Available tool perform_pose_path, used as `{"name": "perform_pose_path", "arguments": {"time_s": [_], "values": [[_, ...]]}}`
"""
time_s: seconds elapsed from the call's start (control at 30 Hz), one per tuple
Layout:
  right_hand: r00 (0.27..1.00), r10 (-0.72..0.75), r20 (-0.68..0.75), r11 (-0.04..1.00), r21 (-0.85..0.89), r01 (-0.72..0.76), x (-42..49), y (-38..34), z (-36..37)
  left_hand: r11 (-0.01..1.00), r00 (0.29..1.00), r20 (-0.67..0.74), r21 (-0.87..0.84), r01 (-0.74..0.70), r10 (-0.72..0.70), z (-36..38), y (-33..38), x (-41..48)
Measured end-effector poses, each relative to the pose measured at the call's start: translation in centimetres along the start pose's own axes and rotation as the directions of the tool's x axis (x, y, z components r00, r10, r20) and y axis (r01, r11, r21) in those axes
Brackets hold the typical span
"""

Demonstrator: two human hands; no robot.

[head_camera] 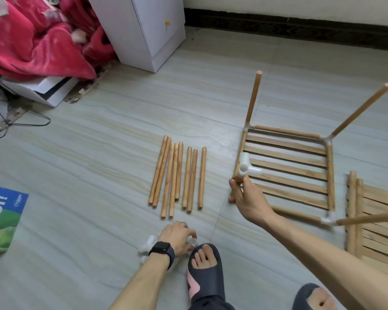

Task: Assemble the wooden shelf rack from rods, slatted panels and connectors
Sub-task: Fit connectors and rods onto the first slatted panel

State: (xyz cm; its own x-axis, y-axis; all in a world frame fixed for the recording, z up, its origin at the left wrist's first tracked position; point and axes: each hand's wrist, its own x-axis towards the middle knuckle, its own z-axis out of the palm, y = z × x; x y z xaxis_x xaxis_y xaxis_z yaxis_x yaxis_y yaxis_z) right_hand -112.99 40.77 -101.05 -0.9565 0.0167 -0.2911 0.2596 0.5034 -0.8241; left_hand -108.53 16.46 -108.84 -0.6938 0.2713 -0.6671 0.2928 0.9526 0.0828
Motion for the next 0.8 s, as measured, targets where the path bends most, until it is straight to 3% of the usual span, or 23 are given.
{"name": "perform_pose_path", "arguments": {"time_s": [0.1, 0.23, 0.3, 0.37, 0.43, 0.5, 0.57, 0.6, 0.7, 0.8], "values": [[1.000, 0.005, 0.006, 0.998, -0.063, -0.004, -0.2, -0.1, -0.1, 0.999, 0.999, -0.042, -0.052, 0.007, -0.009, -1.2, -0.3, 0.4], [0.997, -0.016, 0.075, 0.975, -0.220, 0.033, -0.8, -1.4, -0.3, 0.920, 0.974, -0.204, -0.392, 0.012, -0.100, -7.2, -0.6, 0.4], [0.988, -0.037, 0.150, 0.958, -0.276, 0.078, -2.1, -2.3, -0.1, 0.805, 0.928, -0.341, -0.587, -0.089, -0.146, -11.8, 0.0, -0.6], [0.965, -0.030, 0.261, 0.936, -0.331, 0.119, -2.6, -2.9, 0.5, 0.617, 0.869, -0.447, -0.751, -0.236, -0.211, -16.2, 1.0, -1.6], [0.942, -0.005, 0.335, 0.913, -0.382, 0.141, -3.0, -3.7, 0.0, 0.457, 0.818, -0.531, -0.797, -0.395, -0.220, -20.5, 2.8, -3.0], [0.940, 0.022, 0.341, 0.928, -0.355, 0.108, -3.5, -4.9, -2.2, 0.368, 0.798, -0.584, -0.781, -0.505, -0.145, -24.2, 5.2, -4.7], [0.967, -0.008, 0.256, 0.980, -0.188, 0.058, -4.4, -6.4, -5.6, 0.358, 0.787, -0.615, -0.745, -0.563, -0.040, -26.9, 8.1, -6.3], [0.982, -0.038, 0.187, 0.999, -0.005, 0.039, -5.2, -7.1, -7.5, 0.354, 0.780, -0.626, -0.727, -0.588, 0.008, -27.8, 9.6, -7.0], [0.990, -0.133, -0.053, 0.856, 0.497, 0.142, -8.2, -8.8, -12.6, 0.328, 0.775, -0.615, -0.709, -0.624, 0.144, -28.6, 13.8, -8.7], [0.963, -0.146, -0.227, 0.758, 0.600, 0.257, -11.3, -9.1, -16.1, 0.273, 0.773, -0.582, -0.724, -0.634, 0.251, -28.1, 17.3, -9.9]]}}
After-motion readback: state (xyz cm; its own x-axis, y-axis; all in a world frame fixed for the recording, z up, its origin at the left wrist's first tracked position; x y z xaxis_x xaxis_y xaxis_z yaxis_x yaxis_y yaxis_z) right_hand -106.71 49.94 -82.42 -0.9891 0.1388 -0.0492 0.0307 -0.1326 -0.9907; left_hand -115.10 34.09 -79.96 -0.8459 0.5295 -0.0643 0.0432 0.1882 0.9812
